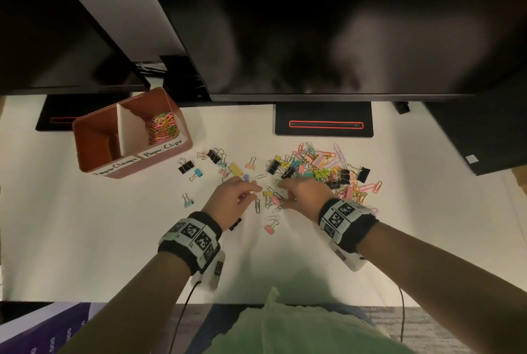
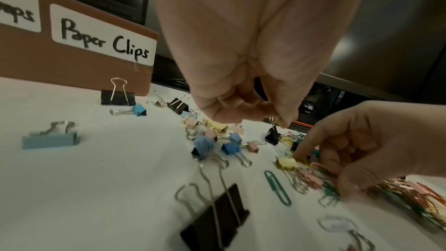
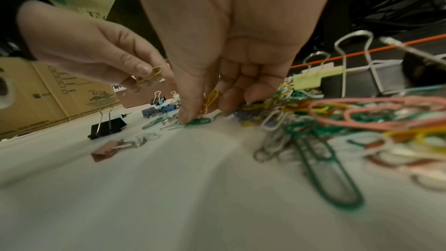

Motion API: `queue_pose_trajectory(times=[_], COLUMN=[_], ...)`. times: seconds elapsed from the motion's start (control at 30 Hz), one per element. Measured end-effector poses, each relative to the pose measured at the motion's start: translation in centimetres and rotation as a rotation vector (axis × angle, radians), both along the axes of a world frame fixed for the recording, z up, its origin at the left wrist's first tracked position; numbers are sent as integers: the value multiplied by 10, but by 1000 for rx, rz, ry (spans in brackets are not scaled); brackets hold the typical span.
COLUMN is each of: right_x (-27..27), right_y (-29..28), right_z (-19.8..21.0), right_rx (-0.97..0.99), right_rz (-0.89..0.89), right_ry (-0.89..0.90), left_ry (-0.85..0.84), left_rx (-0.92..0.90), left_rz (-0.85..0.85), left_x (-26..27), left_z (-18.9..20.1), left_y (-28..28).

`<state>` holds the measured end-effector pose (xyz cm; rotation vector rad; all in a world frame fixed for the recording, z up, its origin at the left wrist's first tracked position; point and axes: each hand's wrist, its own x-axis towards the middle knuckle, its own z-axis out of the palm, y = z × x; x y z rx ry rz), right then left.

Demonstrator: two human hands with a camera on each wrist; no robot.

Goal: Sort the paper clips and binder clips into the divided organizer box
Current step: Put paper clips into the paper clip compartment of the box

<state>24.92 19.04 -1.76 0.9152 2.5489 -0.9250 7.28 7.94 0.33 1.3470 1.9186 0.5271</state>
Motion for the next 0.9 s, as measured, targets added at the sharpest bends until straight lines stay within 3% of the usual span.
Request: queue_pose_trajectory(times=[0.17,0.37,0.5,0.9], right_x=[-7,-4,-2,-4], right_y=[-3,-2,-2,-2], right_z=[-3,-6,-6,-3], right_rx=[38,29,28,-36], right_rz=[-7,-10,12,38], right_ry=[-4,13,21,-27], left_ry=[-7,240,287,158], left_rx=[-97,-351,-368,-155], left_rz=[76,77,116,153], left_x=[0,21,27,9], left_z=[-1,-15,-17,-28], left_y=[6,3,8,-6])
